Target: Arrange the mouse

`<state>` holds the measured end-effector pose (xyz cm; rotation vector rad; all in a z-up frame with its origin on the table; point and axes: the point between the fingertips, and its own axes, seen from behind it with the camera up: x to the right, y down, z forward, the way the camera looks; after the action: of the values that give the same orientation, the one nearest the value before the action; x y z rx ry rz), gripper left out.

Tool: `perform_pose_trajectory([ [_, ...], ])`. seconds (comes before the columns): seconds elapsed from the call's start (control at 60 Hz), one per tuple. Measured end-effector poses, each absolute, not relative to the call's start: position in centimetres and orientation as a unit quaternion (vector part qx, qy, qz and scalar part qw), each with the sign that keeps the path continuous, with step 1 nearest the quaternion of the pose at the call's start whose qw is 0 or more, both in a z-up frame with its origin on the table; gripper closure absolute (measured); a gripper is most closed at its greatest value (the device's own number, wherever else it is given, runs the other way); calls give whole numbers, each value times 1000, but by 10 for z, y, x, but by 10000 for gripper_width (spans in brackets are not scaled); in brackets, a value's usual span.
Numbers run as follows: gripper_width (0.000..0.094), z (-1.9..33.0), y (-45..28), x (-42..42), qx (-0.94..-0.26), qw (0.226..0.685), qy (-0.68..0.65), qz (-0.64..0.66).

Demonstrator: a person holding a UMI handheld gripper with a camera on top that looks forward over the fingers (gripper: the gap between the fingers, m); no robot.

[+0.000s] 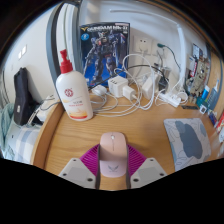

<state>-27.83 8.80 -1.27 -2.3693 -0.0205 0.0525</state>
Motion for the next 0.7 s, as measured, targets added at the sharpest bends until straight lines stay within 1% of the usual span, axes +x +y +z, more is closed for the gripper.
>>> perform_pose_trajectory([
  [0.017, 614, -13, 88, -278, -926, 376, -9, 20],
  [0.05, 647, -13, 87, -279, -927, 375, -17, 19],
  [0.117, 651, -14, 87, -279, -928, 371, -18, 25],
  [0.133, 677, -14, 87, -279, -928, 370, -21, 26],
  [0.267, 678, -11, 83, -279, -934, 355, -38, 32],
  [0.317, 677, 0, 81, -276, -933, 356, -45, 35],
  [0.4, 677, 39, 84, -265, -923, 381, -40, 44],
  [0.5, 677, 106, 93, -233, -903, 425, -41, 39],
  [0.6, 677, 172, 101, -184, -883, 467, -41, 22],
  [0.7, 677, 220, 109, -126, -864, 503, -33, 6],
])
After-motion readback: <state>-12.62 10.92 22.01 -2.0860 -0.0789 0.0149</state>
